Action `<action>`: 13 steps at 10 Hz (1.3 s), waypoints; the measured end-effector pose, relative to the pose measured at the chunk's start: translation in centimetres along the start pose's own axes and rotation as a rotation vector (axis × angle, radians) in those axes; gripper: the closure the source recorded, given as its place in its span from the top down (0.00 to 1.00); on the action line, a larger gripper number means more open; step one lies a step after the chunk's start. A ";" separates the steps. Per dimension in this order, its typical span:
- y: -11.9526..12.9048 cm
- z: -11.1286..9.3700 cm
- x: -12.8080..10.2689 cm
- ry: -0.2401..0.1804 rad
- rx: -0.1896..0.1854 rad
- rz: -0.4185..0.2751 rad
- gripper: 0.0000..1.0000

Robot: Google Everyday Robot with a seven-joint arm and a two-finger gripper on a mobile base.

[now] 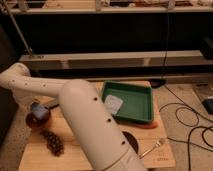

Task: Wipe red bowl with sponge

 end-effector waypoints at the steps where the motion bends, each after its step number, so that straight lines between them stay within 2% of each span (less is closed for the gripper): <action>1: -0.7 0.2 0.6 -0.001 0.007 -0.021 0.00; 3: -1.3 0.5 0.7 -0.009 0.011 -0.054 0.00; 5: -3.1 0.4 0.5 -0.008 0.019 -0.096 0.00; 8: -4.4 0.7 -1.2 -0.021 0.032 -0.114 0.00; 11: -3.8 0.7 -4.1 -0.048 0.024 -0.091 0.00; 13: -2.7 0.4 -5.1 -0.050 0.011 -0.062 0.00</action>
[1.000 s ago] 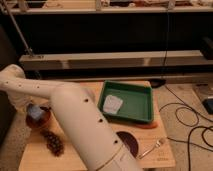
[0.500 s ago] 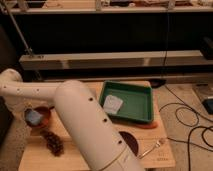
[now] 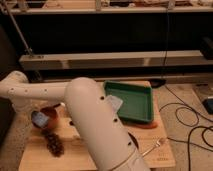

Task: Wipe red bowl with sponge

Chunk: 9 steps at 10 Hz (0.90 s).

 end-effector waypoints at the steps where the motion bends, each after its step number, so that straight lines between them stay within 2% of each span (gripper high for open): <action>1: 0.8 -0.5 -0.6 0.004 -0.010 0.020 0.00; 4: 1.9 -1.7 -1.0 0.028 -0.027 0.045 0.00; 9: 3.1 -2.4 -2.9 0.080 -0.021 0.103 0.00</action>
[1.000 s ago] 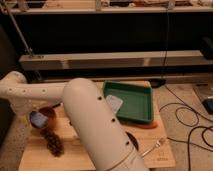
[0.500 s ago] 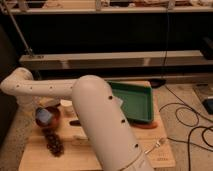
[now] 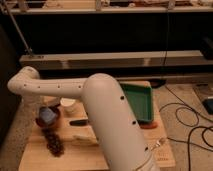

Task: Wipe red bowl with sponge

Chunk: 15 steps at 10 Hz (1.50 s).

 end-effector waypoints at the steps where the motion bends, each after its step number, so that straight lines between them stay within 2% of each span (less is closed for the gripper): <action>1: 0.4 -0.1 -0.2 0.006 -0.002 0.007 0.00; 5: 1.9 0.3 0.1 0.022 -0.009 0.016 0.00; 8: 2.8 0.7 0.8 0.038 0.005 0.009 0.00; 11: 1.6 0.7 3.5 0.050 0.029 -0.045 0.00; 12: 0.4 0.5 4.5 0.054 0.044 -0.083 0.00; 14: -0.9 0.1 4.1 0.053 0.071 -0.124 0.00; 15: -2.0 0.1 3.4 0.038 0.076 -0.148 0.00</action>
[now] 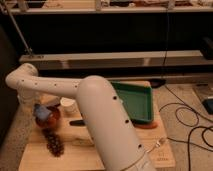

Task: Wipe red bowl with sponge

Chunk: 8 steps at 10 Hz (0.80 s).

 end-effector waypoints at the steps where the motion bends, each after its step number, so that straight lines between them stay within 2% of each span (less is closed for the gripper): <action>1: -1.0 0.3 -0.6 -0.020 0.002 -0.009 0.00; 4: -1.6 0.9 -3.0 -0.073 -0.007 0.002 0.00; 5: -1.0 0.8 -4.0 -0.078 -0.012 0.022 0.00; 8: -0.1 0.3 -4.8 -0.067 -0.026 0.060 0.00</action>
